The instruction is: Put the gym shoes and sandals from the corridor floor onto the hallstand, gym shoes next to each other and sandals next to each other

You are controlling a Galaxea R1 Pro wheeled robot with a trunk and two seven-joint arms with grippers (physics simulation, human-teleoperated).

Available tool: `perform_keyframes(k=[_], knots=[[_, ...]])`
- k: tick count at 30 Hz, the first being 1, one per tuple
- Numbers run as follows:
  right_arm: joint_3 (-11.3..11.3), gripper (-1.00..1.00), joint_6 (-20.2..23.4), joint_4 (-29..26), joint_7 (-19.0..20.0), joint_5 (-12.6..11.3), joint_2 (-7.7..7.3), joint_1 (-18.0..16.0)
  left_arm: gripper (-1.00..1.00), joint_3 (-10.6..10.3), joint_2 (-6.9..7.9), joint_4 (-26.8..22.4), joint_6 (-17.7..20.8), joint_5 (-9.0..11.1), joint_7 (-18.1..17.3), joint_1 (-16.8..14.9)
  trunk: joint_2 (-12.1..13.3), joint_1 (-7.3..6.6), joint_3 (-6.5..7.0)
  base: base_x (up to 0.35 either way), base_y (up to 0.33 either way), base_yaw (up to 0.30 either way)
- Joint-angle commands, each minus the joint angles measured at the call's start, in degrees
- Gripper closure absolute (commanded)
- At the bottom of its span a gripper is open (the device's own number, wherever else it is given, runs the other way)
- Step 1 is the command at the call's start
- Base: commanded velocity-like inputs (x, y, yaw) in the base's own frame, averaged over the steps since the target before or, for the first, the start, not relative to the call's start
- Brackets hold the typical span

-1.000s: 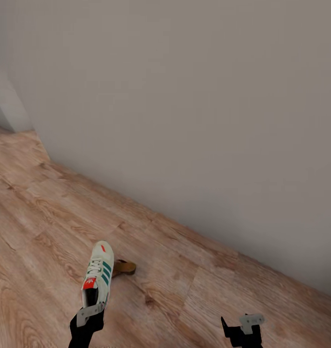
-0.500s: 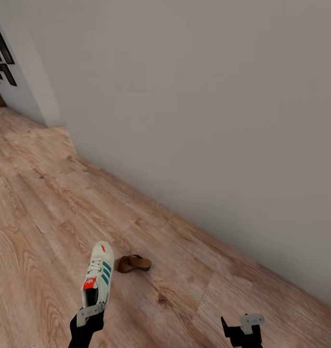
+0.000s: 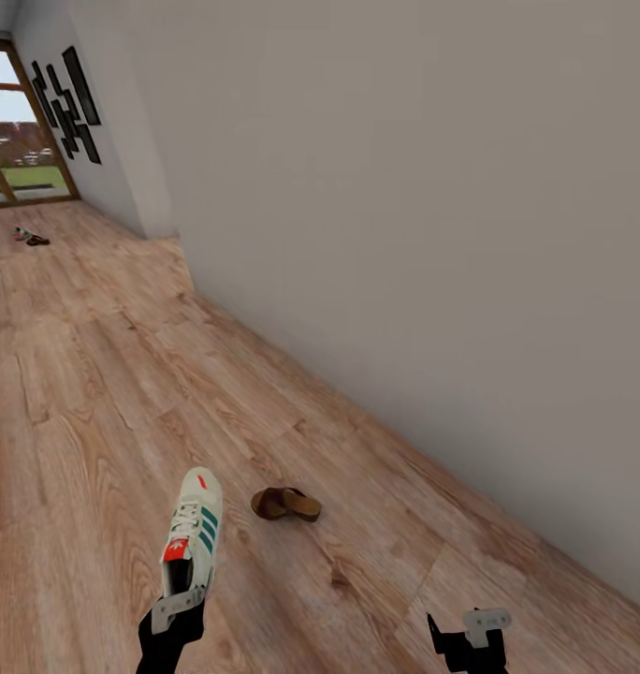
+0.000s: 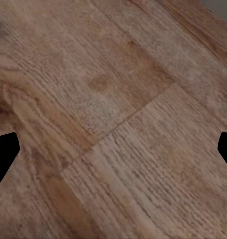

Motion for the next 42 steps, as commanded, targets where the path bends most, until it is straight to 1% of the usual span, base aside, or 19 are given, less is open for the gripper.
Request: perform_keyframes(k=[1,13,24,42], knots=[[-0.2,-1.00,-0.2,0.0,0.2,0.4,0.00,0.0,1.00,0.0,-0.03,0.1,-0.1,0.5,-0.3,0.0,0.0,-0.01,-0.04,0.000,0.000,0.278],[-0.2,-1.00,-0.2,0.0,0.2,0.3,0.08,0.0,1.00,0.1,0.44,-0.7,-0.1,0.4,-0.3,0.0,0.0,-0.01,-0.04,0.000,0.000,0.278],[-0.2,-1.00,-0.2,-0.5,0.2,0.2,0.09,0.0,1.00,-0.1,0.05,-0.6,-0.1,0.3,-0.4,0.0,0.0,-0.01,-0.04,0.000,0.000,0.249],[-0.3,-1.00,-0.2,-0.8,0.2,0.1,0.09,0.0,1.00,0.0,0.10,-0.6,-0.1,0.4,-0.3,0.0,0.0,-0.01,-0.04,0.000,0.000,0.250]])
